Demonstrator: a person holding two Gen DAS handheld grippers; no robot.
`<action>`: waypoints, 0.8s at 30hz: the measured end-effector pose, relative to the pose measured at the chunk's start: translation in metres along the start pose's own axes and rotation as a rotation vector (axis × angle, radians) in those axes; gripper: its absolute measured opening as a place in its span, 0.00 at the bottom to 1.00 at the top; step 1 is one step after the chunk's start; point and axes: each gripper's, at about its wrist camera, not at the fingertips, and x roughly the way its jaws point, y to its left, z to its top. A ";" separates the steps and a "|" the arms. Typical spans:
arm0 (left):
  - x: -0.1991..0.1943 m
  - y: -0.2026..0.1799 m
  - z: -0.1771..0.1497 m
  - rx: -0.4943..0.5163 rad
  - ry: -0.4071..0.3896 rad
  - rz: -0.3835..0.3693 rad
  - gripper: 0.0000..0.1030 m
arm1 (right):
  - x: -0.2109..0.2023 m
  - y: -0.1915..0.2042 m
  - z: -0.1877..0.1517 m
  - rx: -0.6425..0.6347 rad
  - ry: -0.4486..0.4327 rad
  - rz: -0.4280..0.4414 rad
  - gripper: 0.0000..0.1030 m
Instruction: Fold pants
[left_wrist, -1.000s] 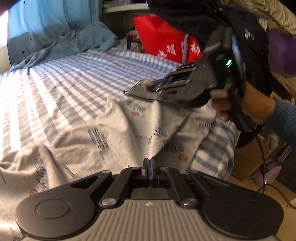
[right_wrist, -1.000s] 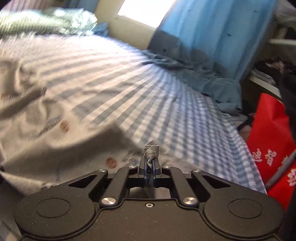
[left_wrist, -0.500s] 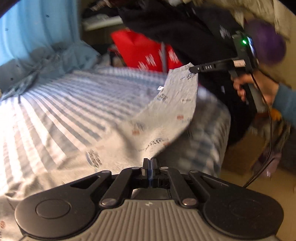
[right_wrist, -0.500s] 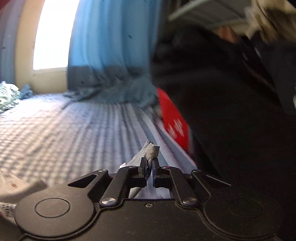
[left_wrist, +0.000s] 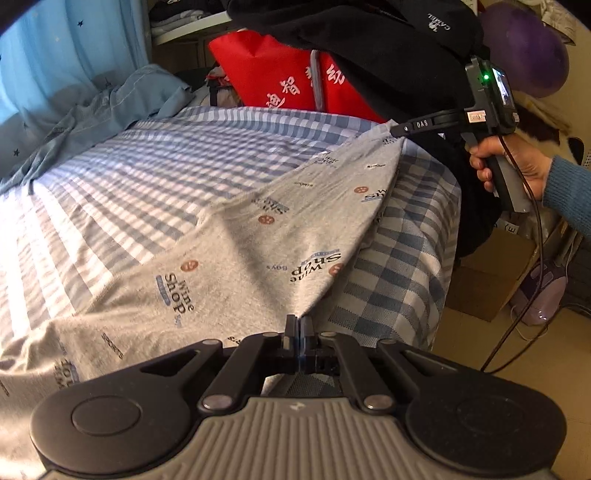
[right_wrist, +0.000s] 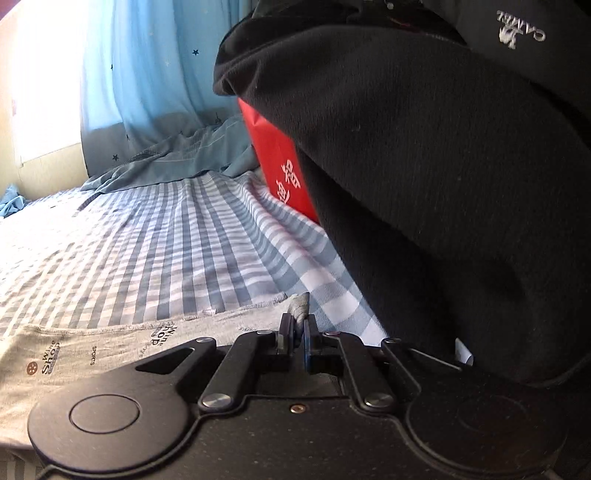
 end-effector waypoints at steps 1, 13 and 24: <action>0.003 0.001 -0.002 -0.013 0.011 -0.006 0.00 | 0.003 0.001 -0.002 -0.014 0.020 -0.008 0.05; -0.062 0.032 -0.054 -0.308 -0.092 0.010 0.59 | -0.029 0.046 -0.029 -0.095 0.049 -0.029 0.93; -0.197 0.138 -0.180 -0.774 -0.153 0.514 0.78 | -0.090 0.224 -0.060 -0.308 -0.045 0.357 0.99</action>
